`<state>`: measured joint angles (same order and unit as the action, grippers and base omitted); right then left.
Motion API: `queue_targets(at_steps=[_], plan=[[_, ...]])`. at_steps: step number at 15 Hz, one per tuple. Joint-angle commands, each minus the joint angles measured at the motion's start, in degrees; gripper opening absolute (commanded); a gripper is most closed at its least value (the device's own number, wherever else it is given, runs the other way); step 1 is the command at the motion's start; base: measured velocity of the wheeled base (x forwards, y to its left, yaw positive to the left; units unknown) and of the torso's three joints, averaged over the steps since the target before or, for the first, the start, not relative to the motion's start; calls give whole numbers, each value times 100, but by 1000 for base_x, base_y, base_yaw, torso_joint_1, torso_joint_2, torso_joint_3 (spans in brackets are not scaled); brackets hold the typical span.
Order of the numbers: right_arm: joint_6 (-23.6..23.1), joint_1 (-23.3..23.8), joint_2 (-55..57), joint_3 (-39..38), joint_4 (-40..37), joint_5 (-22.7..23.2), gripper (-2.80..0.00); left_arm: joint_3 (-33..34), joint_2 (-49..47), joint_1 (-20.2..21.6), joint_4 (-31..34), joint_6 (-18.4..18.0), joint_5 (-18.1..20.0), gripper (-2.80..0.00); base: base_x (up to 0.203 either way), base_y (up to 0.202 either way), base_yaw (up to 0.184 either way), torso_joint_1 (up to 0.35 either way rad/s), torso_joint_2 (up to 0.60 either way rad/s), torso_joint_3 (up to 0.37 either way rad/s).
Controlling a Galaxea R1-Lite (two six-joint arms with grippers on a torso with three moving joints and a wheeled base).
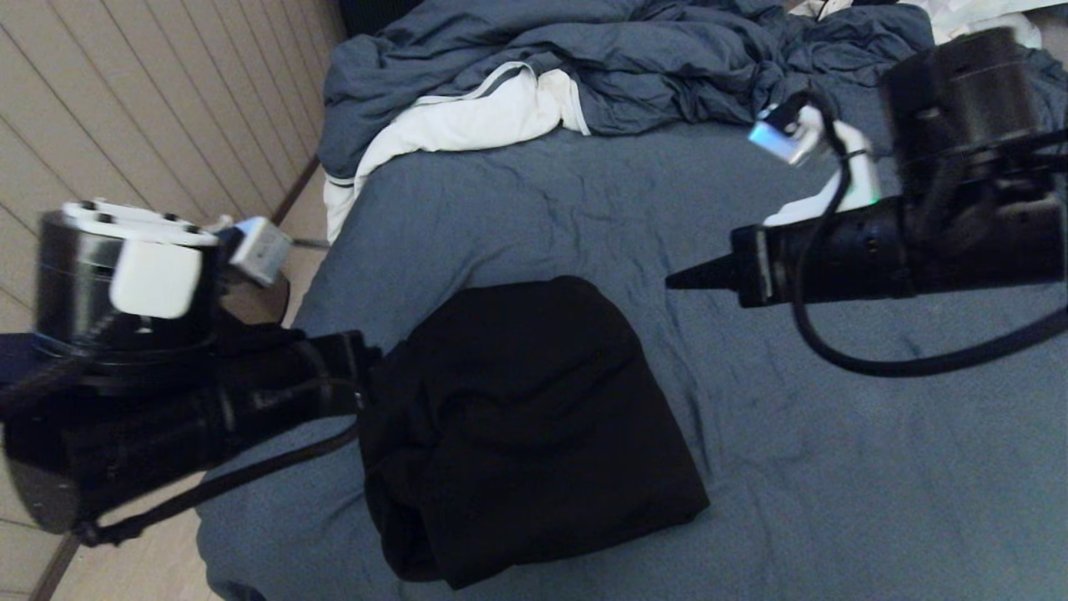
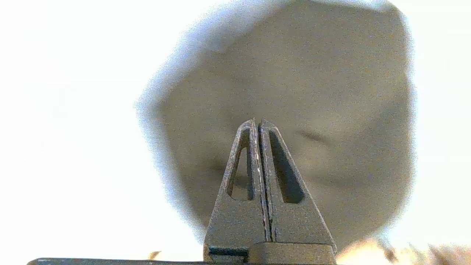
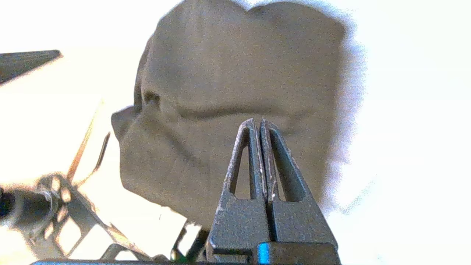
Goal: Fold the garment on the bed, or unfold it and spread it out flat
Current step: Fold the black sweatshirt, then unfold the black sweatshirt
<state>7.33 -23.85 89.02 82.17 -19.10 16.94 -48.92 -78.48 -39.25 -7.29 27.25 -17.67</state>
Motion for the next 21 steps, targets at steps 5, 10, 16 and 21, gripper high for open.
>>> queue_targets(at_steps=[5,10,16,21], plan=[[241,341,-2848,-1886,-7,-1107,-280,1353,2550,1980,414,-704,50,-280,0,0,0,0,0,0],[262,735,-5508,-3960,-84,-2344,-280,2245,4702,2554,1561,-1010,-89,-280,0,0,0,0,0,0],[38,2616,-7226,-5314,-598,-1969,-280,3469,6249,3237,2299,-1622,-227,-280,0,0,0,0,0,0],[-206,2497,-7476,-6646,1123,-1593,-280,4080,6266,3275,1547,-1873,-193,-280,0,0,0,0,0,0]])
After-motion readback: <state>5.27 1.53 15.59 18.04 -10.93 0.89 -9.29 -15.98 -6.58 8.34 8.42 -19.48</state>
